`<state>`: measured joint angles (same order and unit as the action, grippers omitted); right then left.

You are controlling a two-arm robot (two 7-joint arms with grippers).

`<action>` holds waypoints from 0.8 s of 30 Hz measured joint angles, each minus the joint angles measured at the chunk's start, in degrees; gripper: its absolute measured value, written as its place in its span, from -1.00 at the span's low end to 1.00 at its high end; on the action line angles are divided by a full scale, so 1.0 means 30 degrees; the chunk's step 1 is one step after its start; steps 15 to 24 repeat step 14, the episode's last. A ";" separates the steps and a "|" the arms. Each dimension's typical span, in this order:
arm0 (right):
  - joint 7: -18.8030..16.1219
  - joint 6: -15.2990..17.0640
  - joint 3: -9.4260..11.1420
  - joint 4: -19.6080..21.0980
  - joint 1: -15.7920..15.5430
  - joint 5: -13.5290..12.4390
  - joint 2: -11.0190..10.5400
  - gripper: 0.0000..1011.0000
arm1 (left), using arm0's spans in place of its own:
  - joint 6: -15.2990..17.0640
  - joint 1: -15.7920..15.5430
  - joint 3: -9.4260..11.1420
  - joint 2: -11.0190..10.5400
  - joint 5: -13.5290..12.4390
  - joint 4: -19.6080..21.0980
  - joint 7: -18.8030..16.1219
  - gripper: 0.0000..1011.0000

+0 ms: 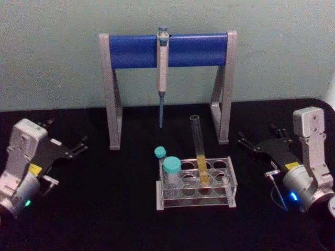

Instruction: Pick up the test tube from the test tube rack, shake it, then place it back into the test tube rack.

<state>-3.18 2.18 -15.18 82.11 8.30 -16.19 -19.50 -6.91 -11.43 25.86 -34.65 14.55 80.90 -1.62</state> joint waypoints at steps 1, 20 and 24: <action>0.0000 0.0001 -0.0001 0.0000 0.0000 0.0000 0.0000 0.98 | 0.0000 0.0001 0.0000 0.0000 0.0001 0.0000 0.0001 0.98; 0.0000 0.0000 -0.0001 0.0000 0.0001 0.0000 0.0001 0.98 | -0.0001 0.0001 0.0000 0.0000 0.0000 0.0001 0.0001 0.98; 0.0000 0.0000 -0.0001 0.0000 0.0001 0.0000 0.0001 0.98 | -0.0001 0.0001 0.0000 0.0000 0.0000 0.0001 0.0001 0.98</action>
